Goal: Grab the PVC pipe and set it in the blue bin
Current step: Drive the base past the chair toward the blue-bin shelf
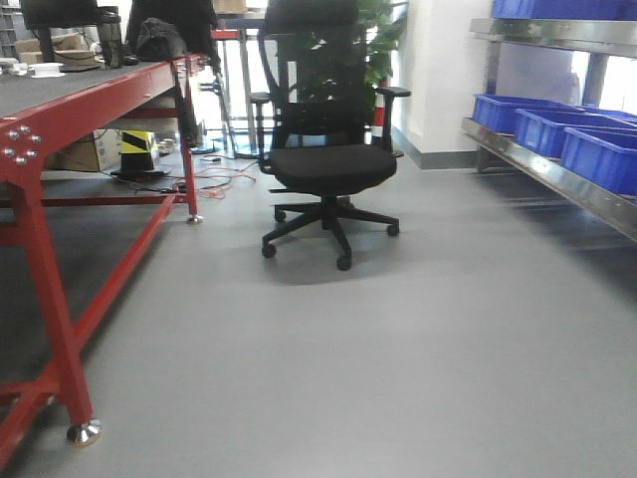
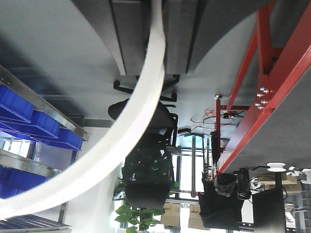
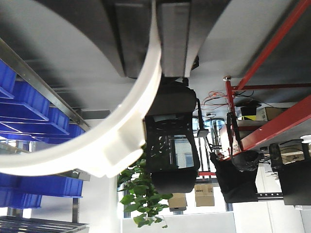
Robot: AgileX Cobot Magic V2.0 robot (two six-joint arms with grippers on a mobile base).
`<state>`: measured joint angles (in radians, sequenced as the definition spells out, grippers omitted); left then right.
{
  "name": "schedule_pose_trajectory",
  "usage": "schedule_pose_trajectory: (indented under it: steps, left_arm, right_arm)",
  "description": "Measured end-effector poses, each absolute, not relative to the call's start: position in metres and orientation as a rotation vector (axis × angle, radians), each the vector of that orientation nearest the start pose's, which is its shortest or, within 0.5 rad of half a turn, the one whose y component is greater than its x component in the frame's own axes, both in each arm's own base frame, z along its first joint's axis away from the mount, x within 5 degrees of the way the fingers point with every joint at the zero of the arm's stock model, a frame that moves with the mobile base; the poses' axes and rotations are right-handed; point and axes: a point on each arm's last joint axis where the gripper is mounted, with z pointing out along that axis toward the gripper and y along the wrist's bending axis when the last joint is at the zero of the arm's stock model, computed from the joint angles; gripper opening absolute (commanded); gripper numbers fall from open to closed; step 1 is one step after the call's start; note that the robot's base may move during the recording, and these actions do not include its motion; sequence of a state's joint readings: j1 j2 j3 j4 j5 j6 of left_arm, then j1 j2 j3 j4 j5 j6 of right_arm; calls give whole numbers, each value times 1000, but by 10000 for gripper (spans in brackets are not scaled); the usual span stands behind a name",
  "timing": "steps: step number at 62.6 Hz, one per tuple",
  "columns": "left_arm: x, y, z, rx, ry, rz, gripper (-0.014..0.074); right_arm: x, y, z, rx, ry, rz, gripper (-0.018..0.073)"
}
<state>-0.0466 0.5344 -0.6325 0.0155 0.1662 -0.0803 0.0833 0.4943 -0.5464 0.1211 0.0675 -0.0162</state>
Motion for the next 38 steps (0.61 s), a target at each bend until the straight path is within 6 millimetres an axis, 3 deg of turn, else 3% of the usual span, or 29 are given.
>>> schedule_pose_trajectory:
  steps: [38]
  left_arm:
    - [110, -5, 370, -16, 1552, -86, -111]
  right_arm:
    - [105, 10, 354, 9, 1500, 158, -160]
